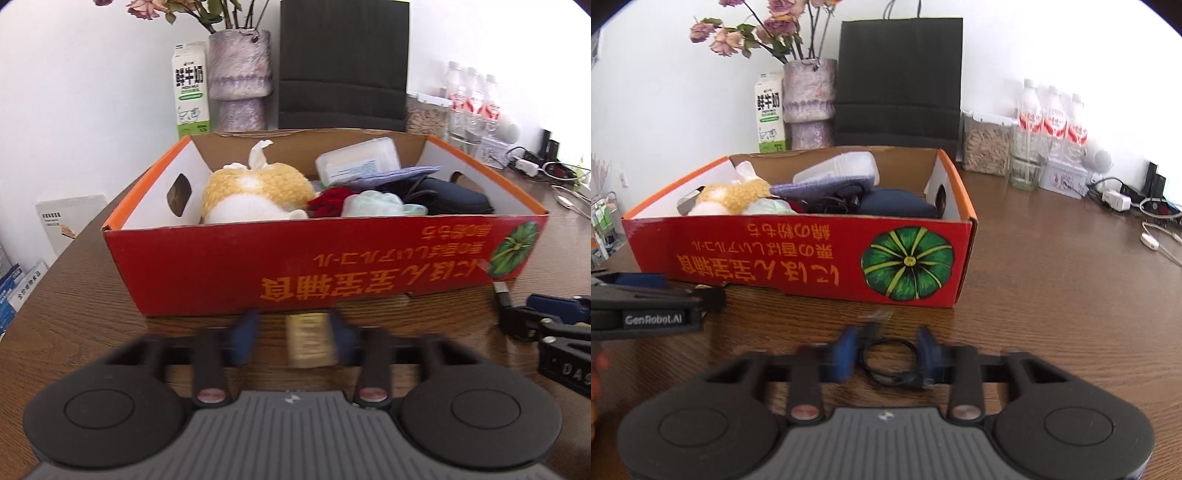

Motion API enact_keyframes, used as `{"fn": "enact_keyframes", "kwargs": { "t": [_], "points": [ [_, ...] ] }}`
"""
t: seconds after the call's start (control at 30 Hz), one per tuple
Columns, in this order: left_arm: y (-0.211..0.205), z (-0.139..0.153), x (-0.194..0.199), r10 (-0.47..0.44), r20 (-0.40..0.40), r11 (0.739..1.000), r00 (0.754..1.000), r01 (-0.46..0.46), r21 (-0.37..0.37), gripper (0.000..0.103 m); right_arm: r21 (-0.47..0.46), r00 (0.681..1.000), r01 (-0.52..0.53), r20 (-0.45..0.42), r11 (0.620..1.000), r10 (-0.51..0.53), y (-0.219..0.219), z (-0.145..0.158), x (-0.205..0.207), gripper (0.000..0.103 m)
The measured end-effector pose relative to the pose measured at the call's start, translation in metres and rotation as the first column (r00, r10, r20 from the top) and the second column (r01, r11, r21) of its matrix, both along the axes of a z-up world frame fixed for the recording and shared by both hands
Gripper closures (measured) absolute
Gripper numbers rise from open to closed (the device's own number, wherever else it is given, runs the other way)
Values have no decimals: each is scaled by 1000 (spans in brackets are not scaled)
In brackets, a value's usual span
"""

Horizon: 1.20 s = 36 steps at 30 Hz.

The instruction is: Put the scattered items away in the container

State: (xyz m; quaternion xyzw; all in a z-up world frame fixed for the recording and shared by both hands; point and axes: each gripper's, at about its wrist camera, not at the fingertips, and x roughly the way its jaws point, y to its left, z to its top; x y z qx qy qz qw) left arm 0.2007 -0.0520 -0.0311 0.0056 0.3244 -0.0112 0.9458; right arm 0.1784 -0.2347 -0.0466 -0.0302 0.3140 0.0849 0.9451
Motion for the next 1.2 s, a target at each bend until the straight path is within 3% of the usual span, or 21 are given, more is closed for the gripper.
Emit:
{"fn": "enact_keyframes", "kwargs": {
  "t": [0.07,0.1,0.17,0.3,0.47,0.83,1.03,1.1,1.13,1.17,1.2],
  "points": [
    [1,5,-9,-33,21,999,999,33,-10,82,0,999,-48,6,999,48,0,1,-6,81],
    [1,8,-14,-40,45,999,998,40,-6,82,-11,998,-60,29,998,60,1,3,-11,99],
    [-1,20,-27,-63,115,998,991,61,15,82,-25,994,-79,75,997,81,1,12,-19,102],
    [4,51,-37,-74,212,997,974,80,-19,82,-16,979,-103,177,995,104,4,40,-26,102],
    [13,78,-32,-46,283,998,958,57,-31,82,23,965,-102,245,995,93,2,67,-17,102],
    [19,94,4,-4,291,997,957,28,-78,82,83,945,-89,322,993,57,0,110,19,102],
    [12,79,35,5,255,998,967,9,-55,82,74,952,-72,304,995,46,18,107,58,102],
    [12,73,45,19,245,999,969,-10,-40,71,68,957,-79,284,995,57,23,100,70,100],
    [12,71,48,34,241,999,970,-28,-26,40,71,959,-77,276,995,55,26,96,75,95],
    [13,69,50,59,250,998,966,-59,-7,8,75,961,-74,270,994,51,27,93,79,81],
    [14,67,49,82,274,996,958,-88,10,1,78,964,-70,262,995,47,28,91,82,48]
  ]
}}
